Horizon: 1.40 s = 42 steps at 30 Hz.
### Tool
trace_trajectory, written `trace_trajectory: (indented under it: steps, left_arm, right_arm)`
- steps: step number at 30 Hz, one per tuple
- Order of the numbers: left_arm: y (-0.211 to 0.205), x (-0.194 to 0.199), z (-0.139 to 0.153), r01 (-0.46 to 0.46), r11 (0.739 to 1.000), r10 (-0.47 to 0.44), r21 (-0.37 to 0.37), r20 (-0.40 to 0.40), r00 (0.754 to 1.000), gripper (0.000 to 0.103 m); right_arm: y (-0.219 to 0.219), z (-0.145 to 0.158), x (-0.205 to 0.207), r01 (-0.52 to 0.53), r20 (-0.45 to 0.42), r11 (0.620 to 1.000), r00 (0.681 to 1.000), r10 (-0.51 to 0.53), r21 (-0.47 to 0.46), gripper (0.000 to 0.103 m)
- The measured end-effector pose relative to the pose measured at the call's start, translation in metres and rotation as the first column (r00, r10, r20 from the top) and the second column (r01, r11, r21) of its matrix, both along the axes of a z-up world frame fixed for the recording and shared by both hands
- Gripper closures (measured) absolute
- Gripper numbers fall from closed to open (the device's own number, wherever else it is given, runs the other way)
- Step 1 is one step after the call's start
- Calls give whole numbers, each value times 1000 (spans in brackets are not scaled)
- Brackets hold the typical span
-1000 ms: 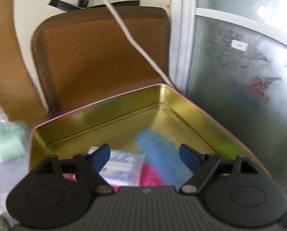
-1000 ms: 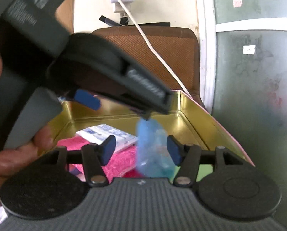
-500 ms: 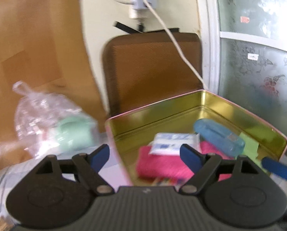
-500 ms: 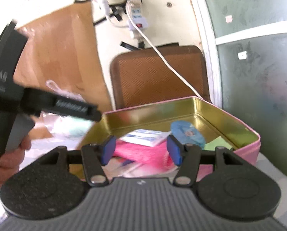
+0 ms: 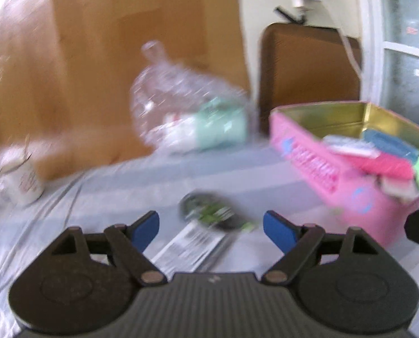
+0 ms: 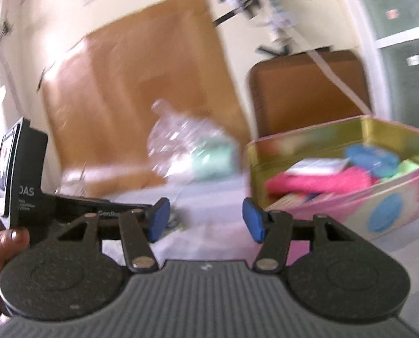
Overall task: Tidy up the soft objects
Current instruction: 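Return the left gripper to the table toward the cotton swab pack, then grasp the cotton swab pack with the right gripper and lift it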
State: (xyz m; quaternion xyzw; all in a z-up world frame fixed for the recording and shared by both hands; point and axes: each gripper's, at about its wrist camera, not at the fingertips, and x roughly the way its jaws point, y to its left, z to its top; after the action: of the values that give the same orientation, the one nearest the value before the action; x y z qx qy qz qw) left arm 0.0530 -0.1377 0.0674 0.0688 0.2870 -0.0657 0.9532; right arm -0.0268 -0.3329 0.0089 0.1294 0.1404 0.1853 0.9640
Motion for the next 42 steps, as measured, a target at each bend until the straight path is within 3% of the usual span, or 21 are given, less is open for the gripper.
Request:
trace_trajectory:
  steps: [10, 20, 23, 26, 30, 33, 37, 39, 42]
  left_arm:
    - [80, -5, -28, -155, 988, 155, 14, -80, 985, 20]
    - [139, -18, -41, -187, 982, 184, -26, -95, 978, 21]
    - [166, -22, -45, -236, 971, 231, -44, -97, 968, 21]
    - [204, -21, -48, -323, 941, 311, -100, -113, 944, 22]
    - [250, -24, -52, -427, 881, 411, -204, -116, 904, 23]
    - [267, -30, -53, -446, 841, 435, -306, -106, 894, 23]
    - [279, -37, -54, -460, 800, 458, -385, -105, 883, 23]
    - [283, -39, -55, -459, 787, 460, -413, -104, 882, 23]
    - [287, -38, -55, -456, 779, 460, -431, -102, 882, 23]
  right_arm:
    - [64, -8, 15, -151, -94, 984, 985, 142, -91, 54]
    - [122, -7, 27, -268, -133, 952, 959, 249, -150, 58]
    - [144, -4, 34, -313, -148, 936, 945, 291, -160, 59]
    - [168, -1, 46, -363, -157, 915, 928, 338, -175, 59]
    - [202, -1, 70, -437, -202, 882, 893, 403, -176, 58]
    - [229, -5, 88, -471, -218, 852, 878, 427, -228, 55]
    - [256, -13, 116, -518, -284, 821, 846, 451, -241, 32]
    - [268, -16, 120, -512, -271, 806, 854, 444, -296, 28]
    - [278, -17, 124, -508, -268, 791, 859, 436, -340, 31]
